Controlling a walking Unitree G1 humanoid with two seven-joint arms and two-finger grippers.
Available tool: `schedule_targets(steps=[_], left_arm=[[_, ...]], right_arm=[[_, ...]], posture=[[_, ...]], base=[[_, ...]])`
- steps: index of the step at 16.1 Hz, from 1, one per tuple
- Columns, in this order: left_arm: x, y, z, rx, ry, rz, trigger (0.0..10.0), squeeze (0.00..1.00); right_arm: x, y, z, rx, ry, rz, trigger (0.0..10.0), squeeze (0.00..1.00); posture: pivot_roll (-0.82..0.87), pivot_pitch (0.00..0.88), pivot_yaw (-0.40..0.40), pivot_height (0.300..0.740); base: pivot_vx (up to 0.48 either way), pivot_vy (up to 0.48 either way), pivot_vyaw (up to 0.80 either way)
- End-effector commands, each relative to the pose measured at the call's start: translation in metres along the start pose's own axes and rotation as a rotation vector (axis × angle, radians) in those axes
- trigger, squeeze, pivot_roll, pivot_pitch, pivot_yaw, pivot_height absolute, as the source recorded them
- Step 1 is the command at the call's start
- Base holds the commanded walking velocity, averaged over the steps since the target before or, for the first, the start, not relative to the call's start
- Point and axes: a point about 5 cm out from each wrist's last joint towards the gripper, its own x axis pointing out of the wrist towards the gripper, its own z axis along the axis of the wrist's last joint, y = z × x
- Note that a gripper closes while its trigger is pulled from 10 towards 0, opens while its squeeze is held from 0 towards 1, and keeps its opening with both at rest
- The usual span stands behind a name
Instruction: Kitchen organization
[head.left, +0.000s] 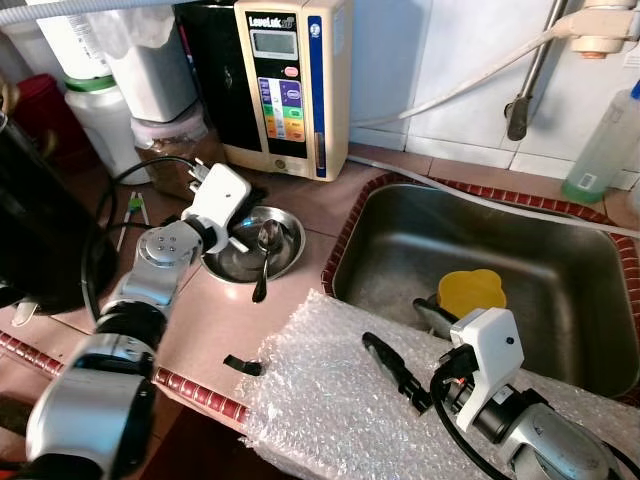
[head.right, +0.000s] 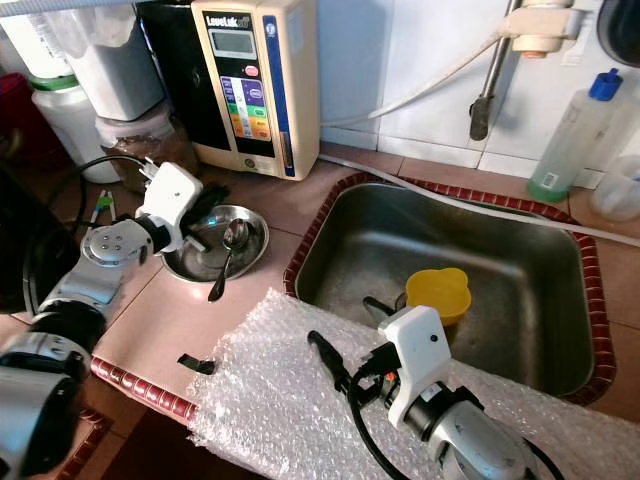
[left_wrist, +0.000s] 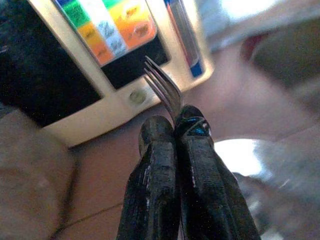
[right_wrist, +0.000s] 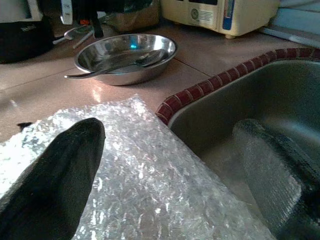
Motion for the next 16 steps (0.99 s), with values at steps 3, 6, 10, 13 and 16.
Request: schedule_targets(steps=[3,6,10,13,16], left_arm=[[0.006,-0.007,0.017,-0.229,-0.125,-0.084,0.0,0.0],[0.008,-0.019,0.021,-0.36,-0.163,-0.175,0.0,0.0],[0.007,-0.052,0.02,-0.543,-0.208,-0.398,0.0,0.0],[0.007,-0.064,0.023,-0.616,-0.22,-0.43,0.0,0.0],[0.007,-0.078,0.031,-0.688,-0.244,-0.483,0.0,0.0]], right_arm=[[-0.001,0.0,0.006,-0.016,-0.028,-0.009,10.0,0.0],[-0.001,-0.002,0.007,-0.019,-0.032,-0.016,10.0,0.0],[0.003,-0.012,0.018,-0.044,-0.088,-0.074,10.0,0.0],[0.003,-0.015,0.021,-0.049,-0.101,-0.086,10.0,0.0],[0.004,-0.015,0.022,-0.049,-0.105,-0.089,10.0,0.0]], posture=[[-0.08,0.051,0.08,0.74],[-0.08,0.051,0.075,0.74],[-0.09,0.053,0.069,0.74],[-0.1,0.053,0.066,0.74],[-0.1,0.052,0.062,0.74]], base=[[0.0,0.0,0.0],[0.0,0.0,0.0],[0.0,0.0,0.0],[0.0,0.0,0.0],[0.0,0.0,0.0]])
